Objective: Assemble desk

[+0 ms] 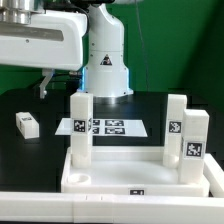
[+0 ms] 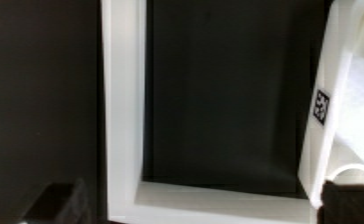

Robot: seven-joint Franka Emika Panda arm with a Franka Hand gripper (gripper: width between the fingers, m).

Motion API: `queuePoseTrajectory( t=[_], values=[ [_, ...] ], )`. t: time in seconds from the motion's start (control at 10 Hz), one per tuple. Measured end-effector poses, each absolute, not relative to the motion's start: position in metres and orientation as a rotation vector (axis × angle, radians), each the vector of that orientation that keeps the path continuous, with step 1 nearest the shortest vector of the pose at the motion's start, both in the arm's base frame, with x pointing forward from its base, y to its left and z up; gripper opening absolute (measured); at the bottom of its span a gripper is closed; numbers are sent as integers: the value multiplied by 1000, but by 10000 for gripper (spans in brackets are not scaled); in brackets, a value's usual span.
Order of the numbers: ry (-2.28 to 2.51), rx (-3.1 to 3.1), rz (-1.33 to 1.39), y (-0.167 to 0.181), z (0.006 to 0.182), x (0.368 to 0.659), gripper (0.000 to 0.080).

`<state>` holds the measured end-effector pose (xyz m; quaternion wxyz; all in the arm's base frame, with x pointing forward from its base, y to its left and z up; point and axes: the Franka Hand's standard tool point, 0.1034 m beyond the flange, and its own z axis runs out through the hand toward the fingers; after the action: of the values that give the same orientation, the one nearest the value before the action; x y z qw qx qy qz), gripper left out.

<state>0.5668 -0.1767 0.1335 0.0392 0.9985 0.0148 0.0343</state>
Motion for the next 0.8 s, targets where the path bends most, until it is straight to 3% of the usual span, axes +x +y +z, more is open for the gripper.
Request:
queuePoseTrajectory(
  t=[0.2, 0.4, 0.8],
  values=[
    [123, 3052, 113, -195, 121, 549, 649],
    [55, 3079, 33, -212, 79, 493, 649],
    [54, 3087, 10, -212, 76, 493, 649]
  ],
)
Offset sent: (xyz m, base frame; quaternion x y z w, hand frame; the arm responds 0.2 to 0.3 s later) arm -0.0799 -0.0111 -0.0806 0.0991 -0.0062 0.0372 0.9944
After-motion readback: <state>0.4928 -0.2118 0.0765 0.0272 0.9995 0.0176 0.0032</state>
